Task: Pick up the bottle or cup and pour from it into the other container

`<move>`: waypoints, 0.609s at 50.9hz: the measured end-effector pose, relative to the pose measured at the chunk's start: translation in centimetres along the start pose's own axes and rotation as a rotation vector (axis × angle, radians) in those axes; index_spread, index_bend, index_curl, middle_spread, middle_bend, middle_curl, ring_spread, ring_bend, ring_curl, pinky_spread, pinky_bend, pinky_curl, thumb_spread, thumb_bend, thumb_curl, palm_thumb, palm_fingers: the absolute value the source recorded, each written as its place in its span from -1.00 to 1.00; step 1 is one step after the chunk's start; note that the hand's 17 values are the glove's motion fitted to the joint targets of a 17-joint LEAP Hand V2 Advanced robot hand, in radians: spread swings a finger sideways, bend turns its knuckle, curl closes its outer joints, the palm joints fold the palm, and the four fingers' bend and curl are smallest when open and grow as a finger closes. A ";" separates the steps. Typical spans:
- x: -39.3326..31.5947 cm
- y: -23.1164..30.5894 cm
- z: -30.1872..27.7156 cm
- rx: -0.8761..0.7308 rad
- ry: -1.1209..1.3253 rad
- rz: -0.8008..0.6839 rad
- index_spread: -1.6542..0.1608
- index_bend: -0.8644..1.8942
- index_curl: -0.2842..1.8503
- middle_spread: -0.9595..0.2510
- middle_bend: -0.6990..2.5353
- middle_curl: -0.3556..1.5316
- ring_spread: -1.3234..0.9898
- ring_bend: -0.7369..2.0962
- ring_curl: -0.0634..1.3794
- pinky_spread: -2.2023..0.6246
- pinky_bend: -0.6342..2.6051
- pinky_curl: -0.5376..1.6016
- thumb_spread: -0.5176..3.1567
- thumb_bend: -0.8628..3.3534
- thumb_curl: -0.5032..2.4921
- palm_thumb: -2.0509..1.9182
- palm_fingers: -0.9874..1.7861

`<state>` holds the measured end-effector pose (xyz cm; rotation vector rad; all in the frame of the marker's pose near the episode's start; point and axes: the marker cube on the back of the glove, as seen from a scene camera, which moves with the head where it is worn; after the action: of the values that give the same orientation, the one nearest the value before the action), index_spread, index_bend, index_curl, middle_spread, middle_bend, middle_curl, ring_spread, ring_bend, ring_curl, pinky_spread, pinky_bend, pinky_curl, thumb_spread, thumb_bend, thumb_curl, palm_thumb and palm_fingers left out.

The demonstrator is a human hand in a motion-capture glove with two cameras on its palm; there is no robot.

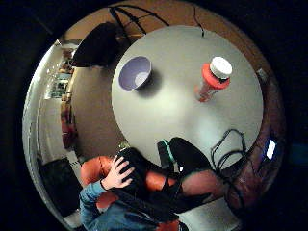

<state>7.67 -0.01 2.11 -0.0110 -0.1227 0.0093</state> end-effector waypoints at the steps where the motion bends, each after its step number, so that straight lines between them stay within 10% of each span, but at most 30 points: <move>1: 0.4 0.0 0.2 -0.001 -0.013 0.003 0.41 -0.27 -0.59 0.51 -0.45 -0.42 0.15 -0.21 -0.67 0.74 -0.30 -0.26 -0.20 -0.57 -0.50 0.29 -0.25; 31: 9.4 -2.4 9.2 -0.103 -0.289 -0.003 0.40 -0.27 -0.54 0.49 -0.44 -0.32 0.13 -0.21 -0.59 0.74 -0.32 -0.21 -0.20 -0.60 -0.44 0.35 -0.23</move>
<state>15.87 -2.23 12.40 -0.1124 -0.4126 0.0013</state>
